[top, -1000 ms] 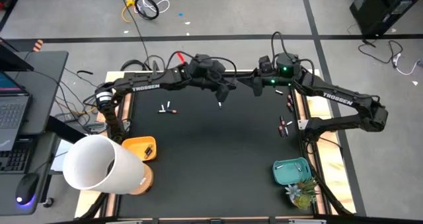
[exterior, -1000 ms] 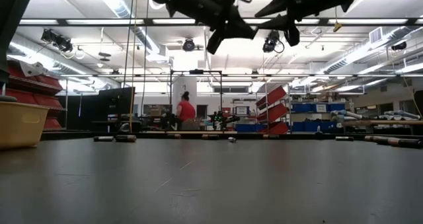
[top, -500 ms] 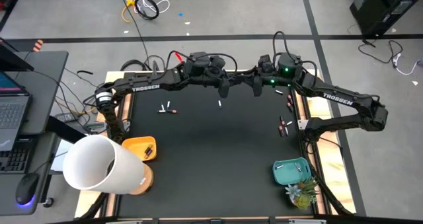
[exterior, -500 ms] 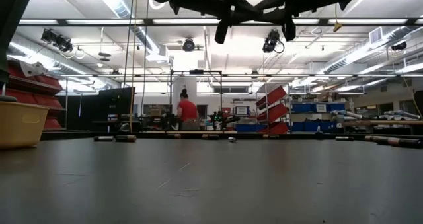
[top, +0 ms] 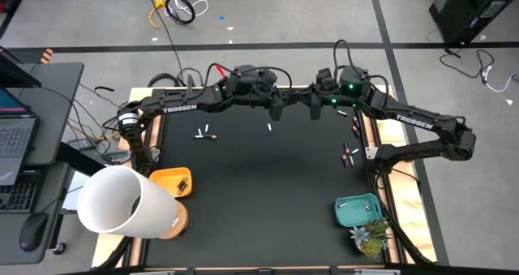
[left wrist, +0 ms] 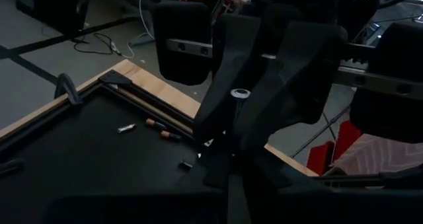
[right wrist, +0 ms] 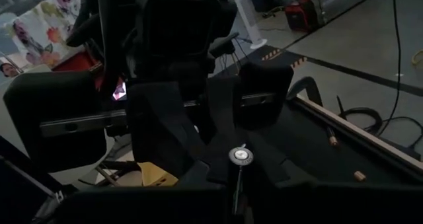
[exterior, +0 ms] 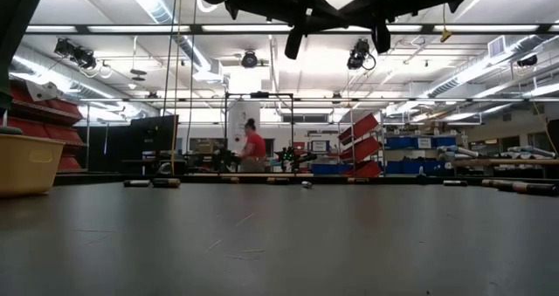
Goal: Sort batteries
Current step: Put the silver battery into the green bin
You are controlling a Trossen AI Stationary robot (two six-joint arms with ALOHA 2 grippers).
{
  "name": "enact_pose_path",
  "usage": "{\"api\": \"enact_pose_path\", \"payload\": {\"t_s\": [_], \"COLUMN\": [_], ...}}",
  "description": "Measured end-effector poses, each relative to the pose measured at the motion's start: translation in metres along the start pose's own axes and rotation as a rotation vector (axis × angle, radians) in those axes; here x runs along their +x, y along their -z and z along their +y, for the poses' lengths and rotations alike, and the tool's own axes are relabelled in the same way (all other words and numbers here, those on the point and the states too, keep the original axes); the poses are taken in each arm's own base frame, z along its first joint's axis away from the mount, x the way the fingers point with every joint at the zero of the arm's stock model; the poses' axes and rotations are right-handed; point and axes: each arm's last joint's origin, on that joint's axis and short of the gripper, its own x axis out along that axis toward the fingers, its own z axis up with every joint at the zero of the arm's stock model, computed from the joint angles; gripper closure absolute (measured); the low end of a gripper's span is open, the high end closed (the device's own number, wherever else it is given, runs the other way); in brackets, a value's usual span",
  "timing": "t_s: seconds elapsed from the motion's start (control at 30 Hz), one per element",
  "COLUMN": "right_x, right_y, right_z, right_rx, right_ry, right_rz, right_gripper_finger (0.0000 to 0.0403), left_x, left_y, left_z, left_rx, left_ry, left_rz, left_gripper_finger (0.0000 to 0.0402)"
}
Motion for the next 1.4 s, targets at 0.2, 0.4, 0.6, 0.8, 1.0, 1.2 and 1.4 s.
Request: {"api": "enact_pose_path", "payload": {"t_s": [0.2,0.4,0.6,0.8,1.0,1.2,1.4], "right_x": [-0.006,-0.035,-0.063,-0.072,-0.086,-0.097,-0.109], "right_y": [0.004,-0.007,-0.004,0.027,0.055,0.078,0.107], "right_z": [0.002,0.029,0.054,0.076,0.115,0.144,0.153], "right_rx": [0.01,-0.09,-0.059,0.046,0.178,0.291,0.35], "right_ry": [0.011,0.024,0.049,0.168,0.155,0.245,0.431], "right_rz": [0.127,0.358,0.627,0.855,1.033,1.137,1.186], "right_gripper_finger": [0.0382,0.0382,0.0382,0.0382,0.0382,0.0382,0.0382], "left_x": [-0.005,-0.021,-0.024,-0.033,-0.051,-0.056,-0.053], "left_y": [0.008,0.011,0.013,0.017,0.016,0.015,0.019], "left_z": [0.011,0.019,0.02,0.016,0.002,-0.019,-0.035], "left_rx": [-0.06,-0.045,-0.042,0.002,0.095,0.195,0.236], "left_ry": [-0.088,-0.139,-0.142,-0.122,-0.129,-0.081,-0.031], "left_rz": [0.126,0.261,0.293,0.392,0.449,0.425,0.402], "left_gripper_finger": [0.0319,0.0259,0.0249,0.0249,0.0249,0.0249,0.0249]}}
